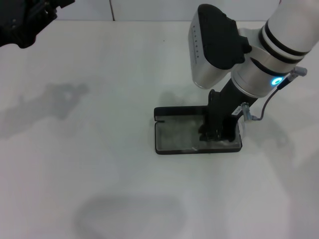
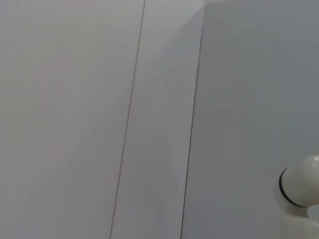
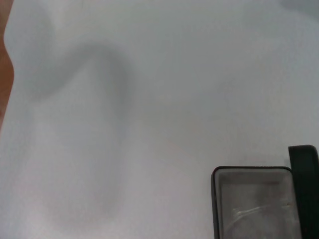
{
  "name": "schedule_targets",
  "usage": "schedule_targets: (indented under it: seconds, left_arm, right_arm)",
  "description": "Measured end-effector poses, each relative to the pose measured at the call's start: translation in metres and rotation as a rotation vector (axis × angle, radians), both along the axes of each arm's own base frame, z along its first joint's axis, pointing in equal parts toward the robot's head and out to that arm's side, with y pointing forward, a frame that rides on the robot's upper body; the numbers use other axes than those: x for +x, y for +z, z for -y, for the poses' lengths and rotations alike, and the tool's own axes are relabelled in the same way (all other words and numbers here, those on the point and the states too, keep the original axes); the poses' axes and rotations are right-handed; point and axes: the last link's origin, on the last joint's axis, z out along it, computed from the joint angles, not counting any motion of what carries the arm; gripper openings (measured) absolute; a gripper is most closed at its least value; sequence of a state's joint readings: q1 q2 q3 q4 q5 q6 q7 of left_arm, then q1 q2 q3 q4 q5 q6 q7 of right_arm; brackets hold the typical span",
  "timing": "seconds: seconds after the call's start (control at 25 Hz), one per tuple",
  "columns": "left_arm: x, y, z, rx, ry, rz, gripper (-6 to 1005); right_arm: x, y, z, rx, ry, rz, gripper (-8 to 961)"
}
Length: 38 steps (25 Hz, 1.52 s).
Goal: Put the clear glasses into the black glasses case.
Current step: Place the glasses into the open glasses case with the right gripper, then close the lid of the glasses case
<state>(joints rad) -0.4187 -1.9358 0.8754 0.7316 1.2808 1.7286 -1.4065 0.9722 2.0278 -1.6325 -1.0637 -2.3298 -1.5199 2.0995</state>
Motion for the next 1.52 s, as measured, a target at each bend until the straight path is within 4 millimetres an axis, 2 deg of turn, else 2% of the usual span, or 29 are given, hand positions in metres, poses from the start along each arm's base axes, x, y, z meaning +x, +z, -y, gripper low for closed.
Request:
schedule_targets:
  seconds: [0.4,0.64,0.88,1.08,1.52]
  left_arm:
    - [0.001,0.0,0.001,-0.003,-0.007,0.002,77]
    - [0.003,0.002,0.0,-0.008,-0.016,0.006,77]
    - [0.002,0.002,0.002,-0.013,-0.02,0.008,78]
    - [0.004,0.001,0.002,-0.016,-0.025,0.005,78]
    - [0.005,-0.002,0.001,-0.025,-0.026,0.001,78]
  right_arm:
    - [-0.002,0.013,0.014,0.018,0.016,-0.047,104]
    - [0.004,0.028,0.026,0.037,-0.016,-0.072,104]
    - [0.032,0.045,0.038,0.111,-0.106,0.015,103]
    - [0.053,0.049,0.042,0.164,-0.146,0.077,103]
    - [0.071,0.045,0.032,0.254,-0.12,0.125,103]
